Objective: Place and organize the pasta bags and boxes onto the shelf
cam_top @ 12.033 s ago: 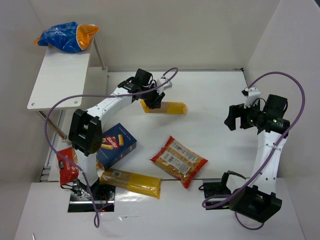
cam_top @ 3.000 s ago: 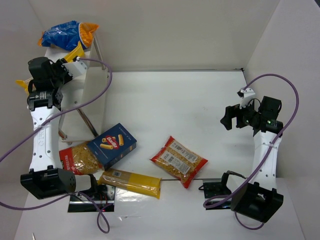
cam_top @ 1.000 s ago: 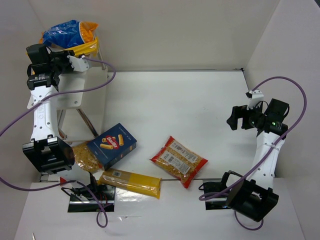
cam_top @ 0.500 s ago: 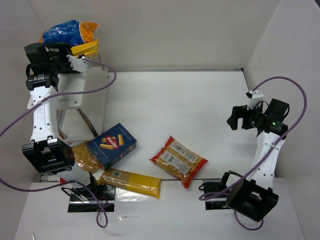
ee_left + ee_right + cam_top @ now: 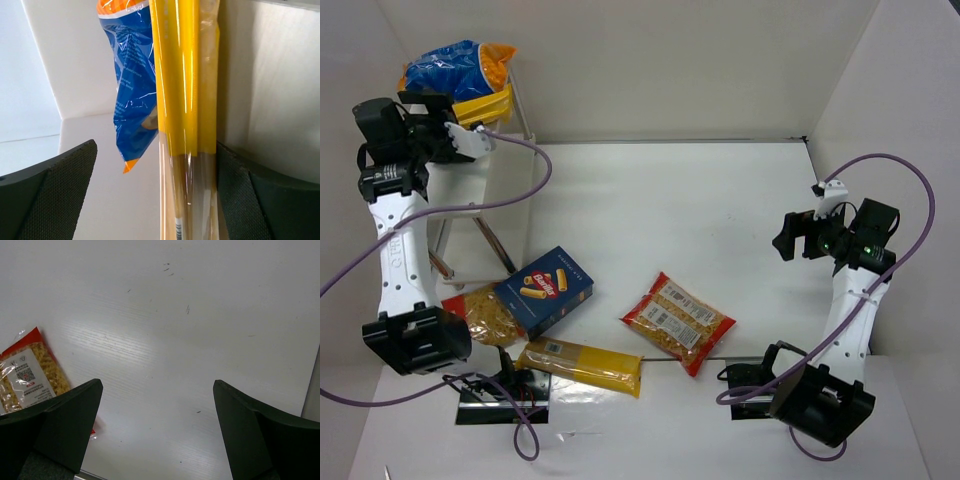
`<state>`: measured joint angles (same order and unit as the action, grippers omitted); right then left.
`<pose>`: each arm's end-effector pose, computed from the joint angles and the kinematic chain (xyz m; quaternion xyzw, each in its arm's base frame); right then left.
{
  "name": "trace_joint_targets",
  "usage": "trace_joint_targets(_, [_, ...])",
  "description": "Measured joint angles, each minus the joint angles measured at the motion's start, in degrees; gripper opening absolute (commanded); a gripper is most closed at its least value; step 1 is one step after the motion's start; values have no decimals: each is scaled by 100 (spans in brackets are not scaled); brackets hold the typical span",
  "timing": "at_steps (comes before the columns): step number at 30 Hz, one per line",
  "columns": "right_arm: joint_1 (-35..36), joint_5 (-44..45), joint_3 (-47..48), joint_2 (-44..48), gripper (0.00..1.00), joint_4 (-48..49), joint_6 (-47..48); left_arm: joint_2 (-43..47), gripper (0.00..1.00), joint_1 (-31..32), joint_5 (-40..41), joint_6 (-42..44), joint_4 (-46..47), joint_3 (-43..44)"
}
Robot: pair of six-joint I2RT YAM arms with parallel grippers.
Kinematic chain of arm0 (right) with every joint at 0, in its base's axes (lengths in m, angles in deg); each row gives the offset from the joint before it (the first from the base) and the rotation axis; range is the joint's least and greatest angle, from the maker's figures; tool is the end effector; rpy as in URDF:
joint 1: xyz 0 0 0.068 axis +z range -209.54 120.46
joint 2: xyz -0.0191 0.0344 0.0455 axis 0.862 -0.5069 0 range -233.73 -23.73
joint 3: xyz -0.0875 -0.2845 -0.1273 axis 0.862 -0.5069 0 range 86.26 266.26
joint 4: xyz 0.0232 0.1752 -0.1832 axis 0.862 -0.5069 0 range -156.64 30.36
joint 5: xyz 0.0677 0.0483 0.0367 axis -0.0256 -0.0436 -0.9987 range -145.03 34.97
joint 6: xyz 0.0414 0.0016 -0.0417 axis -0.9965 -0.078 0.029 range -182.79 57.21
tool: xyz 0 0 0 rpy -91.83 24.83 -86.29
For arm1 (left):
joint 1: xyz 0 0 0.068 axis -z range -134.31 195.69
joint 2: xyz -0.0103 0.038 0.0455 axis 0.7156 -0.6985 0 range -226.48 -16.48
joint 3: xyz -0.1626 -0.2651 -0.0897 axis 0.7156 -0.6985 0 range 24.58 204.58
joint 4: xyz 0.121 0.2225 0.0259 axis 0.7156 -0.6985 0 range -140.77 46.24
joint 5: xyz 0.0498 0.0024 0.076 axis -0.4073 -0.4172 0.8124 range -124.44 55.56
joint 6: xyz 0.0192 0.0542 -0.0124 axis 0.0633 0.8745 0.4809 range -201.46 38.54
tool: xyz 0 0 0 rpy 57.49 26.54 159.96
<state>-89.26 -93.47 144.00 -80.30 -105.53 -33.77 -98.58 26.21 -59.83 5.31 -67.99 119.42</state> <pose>0.1506 -0.0554 0.3667 -0.1213 0.8723 0.0866 0.4657 0.2940 0.0846 0.5152 0.5342 0.5518 0.3917 0.5066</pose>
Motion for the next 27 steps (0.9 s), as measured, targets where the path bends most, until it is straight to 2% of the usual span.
trace_joint_targets(8, [33,0,0,225,100,-46,0,-92,99,-9,-4,-15,-350,428])
trace_joint_targets(17, [33,2,0,293,100,-105,0,-227,99,-11,-20,-44,114,1001])
trace_joint_targets(23, [33,2,0,293,100,-133,0,-258,99,-9,-66,-216,129,1045])
trace_joint_targets(27, [50,2,0,293,100,-133,0,-87,99,72,-136,-557,-234,1043])
